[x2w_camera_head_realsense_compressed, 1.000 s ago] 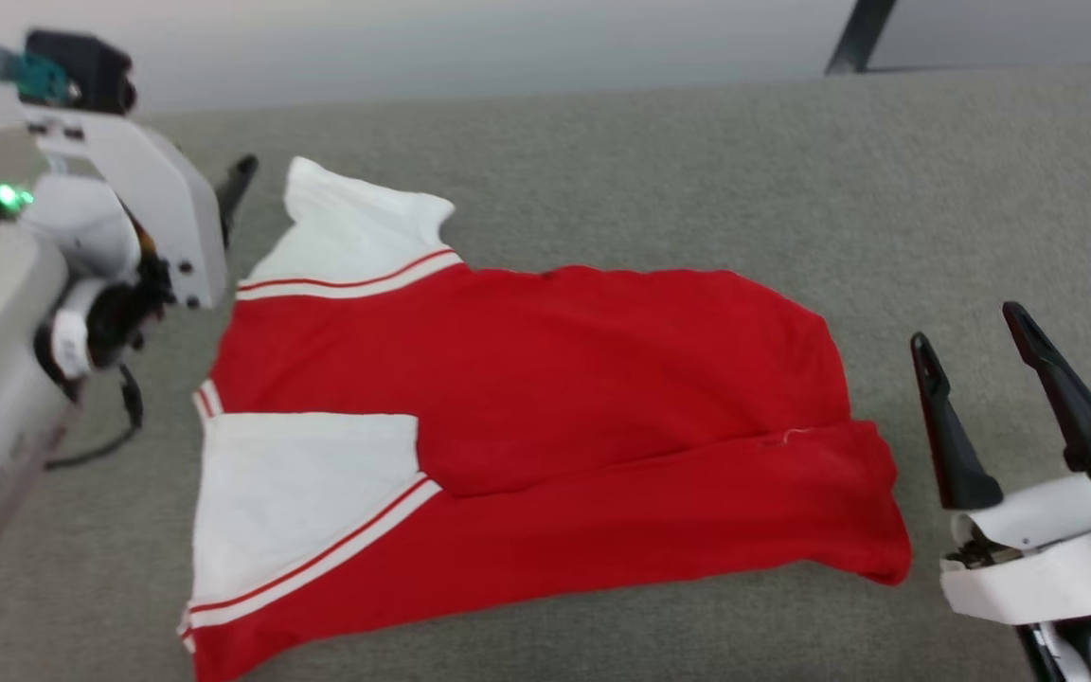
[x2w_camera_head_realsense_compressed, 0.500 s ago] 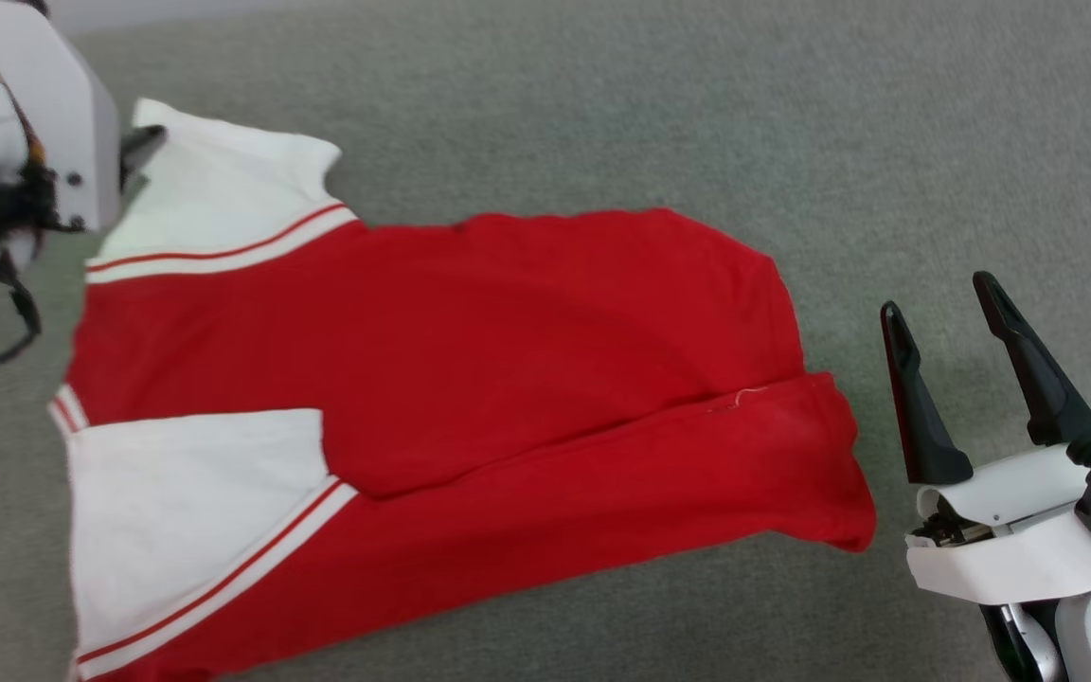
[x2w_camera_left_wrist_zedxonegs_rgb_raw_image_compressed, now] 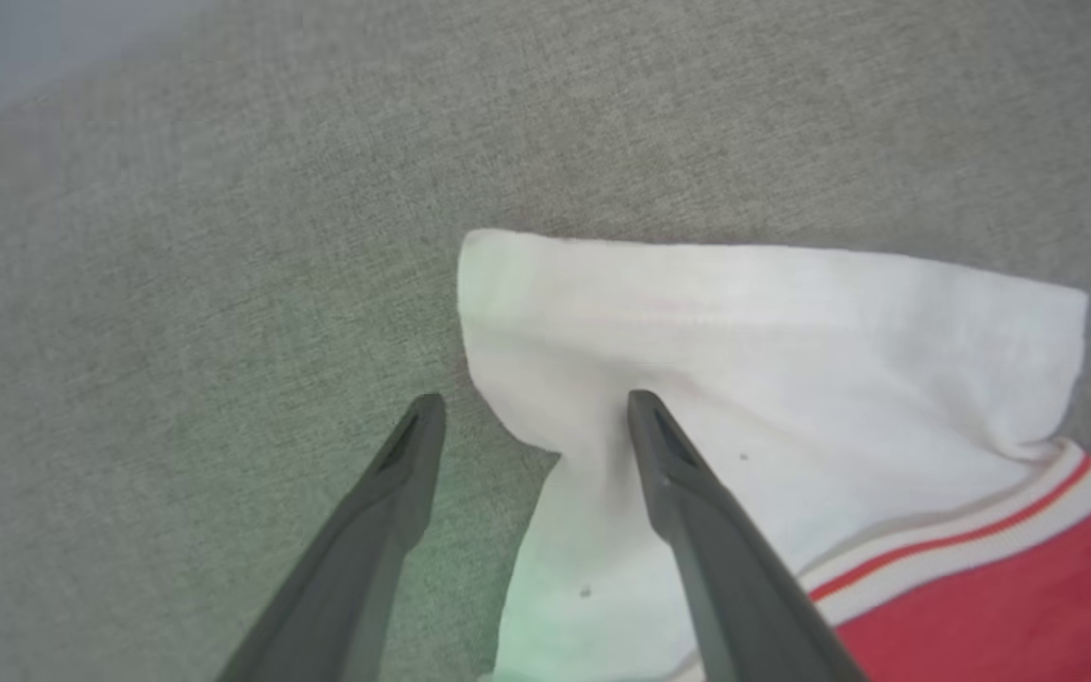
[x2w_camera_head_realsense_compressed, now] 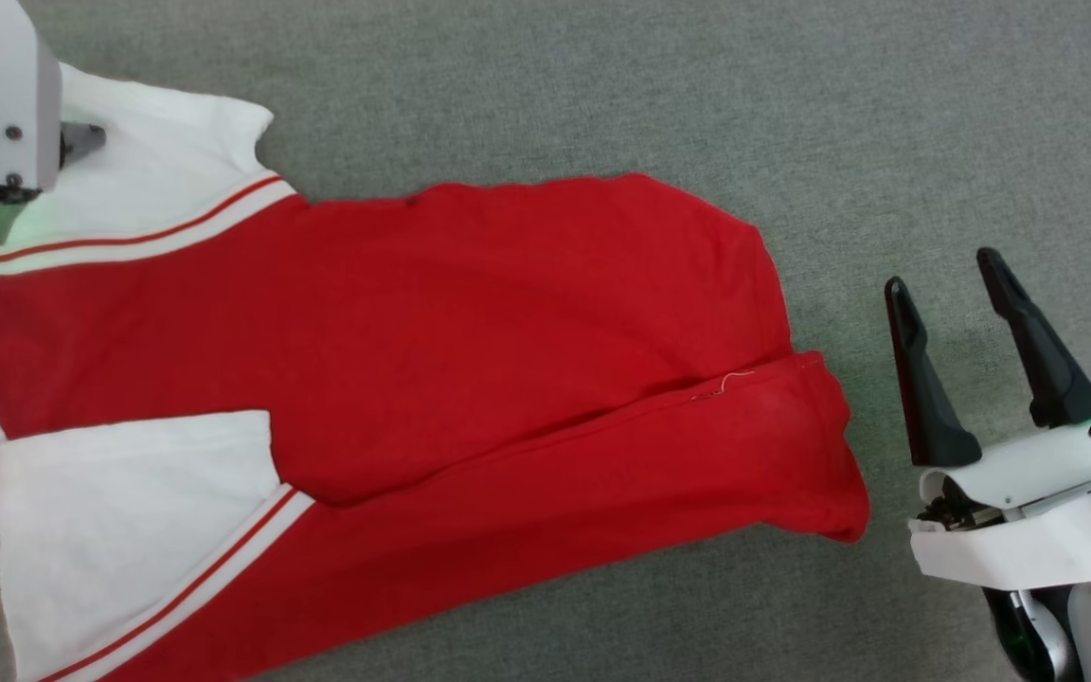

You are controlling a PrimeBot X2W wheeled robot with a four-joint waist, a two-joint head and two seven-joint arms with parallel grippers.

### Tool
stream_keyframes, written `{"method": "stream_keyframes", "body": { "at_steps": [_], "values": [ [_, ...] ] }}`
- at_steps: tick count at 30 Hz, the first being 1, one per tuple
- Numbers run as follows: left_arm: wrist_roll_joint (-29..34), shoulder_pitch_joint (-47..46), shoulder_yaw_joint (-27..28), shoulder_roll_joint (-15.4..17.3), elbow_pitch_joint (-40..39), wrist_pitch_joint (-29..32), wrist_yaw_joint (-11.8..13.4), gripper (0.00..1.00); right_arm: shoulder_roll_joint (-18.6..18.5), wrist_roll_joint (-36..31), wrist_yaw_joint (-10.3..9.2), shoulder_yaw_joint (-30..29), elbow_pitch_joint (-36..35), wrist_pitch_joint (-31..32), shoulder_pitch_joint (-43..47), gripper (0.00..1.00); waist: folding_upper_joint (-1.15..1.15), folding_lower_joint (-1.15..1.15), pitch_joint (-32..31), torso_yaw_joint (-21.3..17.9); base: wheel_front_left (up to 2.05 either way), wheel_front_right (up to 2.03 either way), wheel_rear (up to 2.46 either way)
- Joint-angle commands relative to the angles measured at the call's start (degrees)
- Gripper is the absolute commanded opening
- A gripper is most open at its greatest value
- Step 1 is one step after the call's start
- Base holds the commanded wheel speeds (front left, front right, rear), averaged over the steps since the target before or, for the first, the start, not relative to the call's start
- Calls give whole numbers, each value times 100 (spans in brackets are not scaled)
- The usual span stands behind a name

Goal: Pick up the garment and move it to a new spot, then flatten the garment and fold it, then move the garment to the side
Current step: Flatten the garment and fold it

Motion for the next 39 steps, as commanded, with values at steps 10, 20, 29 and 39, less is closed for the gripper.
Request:
{"method": "stream_keyframes", "body": {
  "at_steps": [10,20,29,39],
  "values": [
    [-196,-190,22,-327,433,379,24,100,-55,148,-5,-5,-110,150,-166,100,0,0,221,-71,0,0,0],
    [-343,-272,60,-556,673,580,-28,0,-149,416,-5,97,-124,467,-271,100,0,0,235,-41,0,0,0],
    [-280,-453,32,-776,683,316,-126,0,-595,1128,-5,355,-345,2116,-632,100,0,0,186,178,0,0,0],
    [-296,-571,7,-1283,805,93,-190,0,-1012,1779,-5,220,-314,5652,-1906,100,0,0,136,644,0,0,0]
  ]
}}
